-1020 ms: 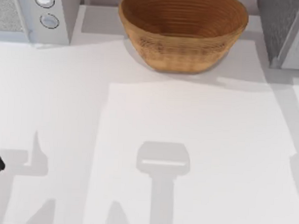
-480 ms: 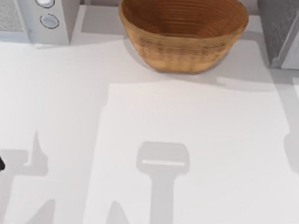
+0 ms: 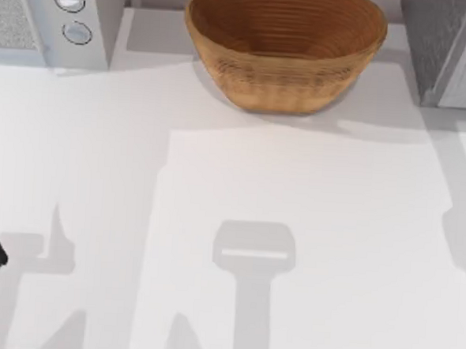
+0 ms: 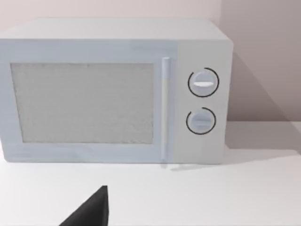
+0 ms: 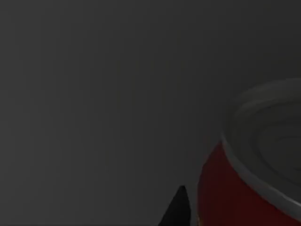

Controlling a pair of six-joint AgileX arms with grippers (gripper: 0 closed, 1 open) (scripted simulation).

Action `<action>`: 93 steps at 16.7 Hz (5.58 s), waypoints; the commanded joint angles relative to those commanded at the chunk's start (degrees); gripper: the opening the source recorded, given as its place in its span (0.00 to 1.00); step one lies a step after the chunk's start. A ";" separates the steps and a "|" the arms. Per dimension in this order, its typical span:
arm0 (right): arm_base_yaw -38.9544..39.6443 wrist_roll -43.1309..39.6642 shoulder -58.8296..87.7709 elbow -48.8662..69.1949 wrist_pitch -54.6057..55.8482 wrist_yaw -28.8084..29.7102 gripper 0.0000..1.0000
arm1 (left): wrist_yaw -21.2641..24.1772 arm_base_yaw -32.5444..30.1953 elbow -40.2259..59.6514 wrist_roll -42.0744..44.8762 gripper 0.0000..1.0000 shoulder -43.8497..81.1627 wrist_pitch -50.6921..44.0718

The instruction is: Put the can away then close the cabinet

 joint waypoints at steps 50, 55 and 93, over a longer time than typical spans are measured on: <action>-5.57 -1.03 -119.77 -158.77 39.06 -6.98 1.00 | 0.00 0.00 0.00 0.00 1.00 0.00 0.00; -5.40 -1.06 -119.61 -158.85 39.01 -7.01 1.00 | 0.00 0.00 0.00 0.00 1.00 0.00 0.00; -65.16 0.18 -31.84 -122.74 91.91 -66.45 1.00 | 0.00 0.00 0.00 0.00 1.00 0.00 0.00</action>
